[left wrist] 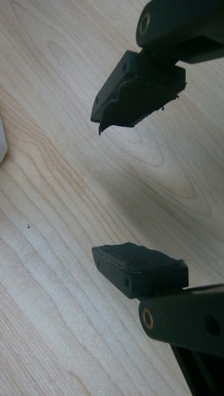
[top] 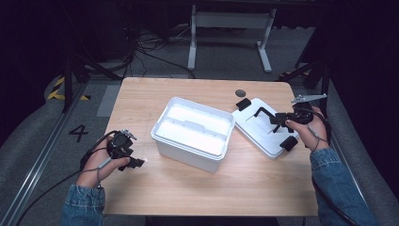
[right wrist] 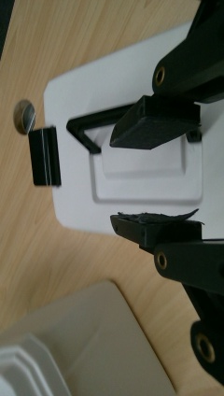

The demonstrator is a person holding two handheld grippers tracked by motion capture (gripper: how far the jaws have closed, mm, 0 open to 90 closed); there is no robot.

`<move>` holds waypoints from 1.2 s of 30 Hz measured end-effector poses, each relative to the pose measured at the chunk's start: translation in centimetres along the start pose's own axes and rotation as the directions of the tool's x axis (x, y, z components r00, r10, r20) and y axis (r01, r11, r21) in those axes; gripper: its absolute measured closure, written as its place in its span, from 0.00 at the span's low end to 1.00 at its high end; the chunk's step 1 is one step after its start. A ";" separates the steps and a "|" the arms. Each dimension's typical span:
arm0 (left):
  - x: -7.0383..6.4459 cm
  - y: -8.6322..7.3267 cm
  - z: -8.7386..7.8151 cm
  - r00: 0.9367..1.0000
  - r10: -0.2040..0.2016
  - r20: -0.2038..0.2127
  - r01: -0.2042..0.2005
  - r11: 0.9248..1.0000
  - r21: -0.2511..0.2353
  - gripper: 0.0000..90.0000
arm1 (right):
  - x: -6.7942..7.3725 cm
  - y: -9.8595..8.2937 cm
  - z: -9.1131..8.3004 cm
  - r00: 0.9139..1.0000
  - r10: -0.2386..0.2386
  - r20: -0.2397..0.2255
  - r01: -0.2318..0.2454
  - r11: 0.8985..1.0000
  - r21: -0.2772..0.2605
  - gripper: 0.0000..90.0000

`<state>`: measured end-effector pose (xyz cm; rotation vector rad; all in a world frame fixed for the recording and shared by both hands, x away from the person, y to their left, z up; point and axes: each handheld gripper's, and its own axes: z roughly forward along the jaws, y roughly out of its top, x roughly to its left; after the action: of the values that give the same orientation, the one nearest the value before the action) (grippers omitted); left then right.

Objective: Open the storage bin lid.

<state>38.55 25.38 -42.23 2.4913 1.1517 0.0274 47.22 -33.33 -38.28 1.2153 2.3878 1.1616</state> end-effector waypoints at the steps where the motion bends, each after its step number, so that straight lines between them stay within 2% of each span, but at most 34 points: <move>1: 0.0 0.0 0.0 1.000 0.005 -0.001 -0.005 1.000 0.003 0.35 | 1.4 0.0 -0.5 0.999 -0.025 -0.025 0.025 1.000 0.000 0.63; 3: 0.0 0.0 0.0 1.000 0.005 -0.002 -0.005 1.000 0.004 0.35 | 1.8 0.0 -0.7 0.999 -0.037 -0.032 0.037 0.999 0.003 0.63; 7: -0.1 0.0 -0.1 1.000 0.005 -0.004 -0.005 1.000 0.004 0.35 | 4.2 -0.2 -1.6 0.993 -0.080 -0.082 0.081 0.997 0.009 0.63; 11: -0.2 0.0 -0.1 1.000 0.006 -0.001 -0.006 1.000 0.005 0.35 | 5.9 -0.7 -2.2 0.987 -0.105 -0.118 0.107 0.994 0.015 0.63; 21: -0.2 -0.2 -0.1 1.000 0.010 -0.003 -0.010 1.000 0.005 0.35 | 9.0 -2.4 -2.9 0.977 -0.132 -0.166 0.139 0.990 0.034 0.63; 23: -0.2 -0.2 -0.1 1.000 0.014 -0.001 -0.014 1.000 0.010 0.35 | 9.5 -2.9 -2.9 0.976 -0.145 -0.163 0.153 0.988 0.035 0.63; 26: -0.2 -0.1 0.0 1.000 0.012 -0.001 -0.011 1.000 0.012 0.35 | 9.9 -3.4 -2.7 0.974 -0.140 -0.180 0.149 0.988 0.035 0.63; 27: -0.2 -0.1 0.1 1.000 0.013 0.001 -0.013 1.000 0.017 0.35 | 10.4 -4.2 -2.4 0.969 -0.149 -0.197 0.159 0.986 0.039 0.63; 33: -0.2 0.1 0.2 1.000 0.027 -0.003 -0.027 0.999 0.020 0.35 | 11.4 -5.8 -1.4 0.962 -0.146 -0.230 0.156 0.987 0.026 0.62; 36: -0.3 0.1 0.2 1.000 0.016 0.005 -0.016 1.000 0.020 0.34 | 11.7 -6.3 -0.8 0.962 -0.165 -0.217 0.182 0.982 0.060 0.62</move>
<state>38.44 25.03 -42.35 2.5171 1.1359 0.0140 35.70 -27.03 -40.65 0.9201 2.6574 1.2046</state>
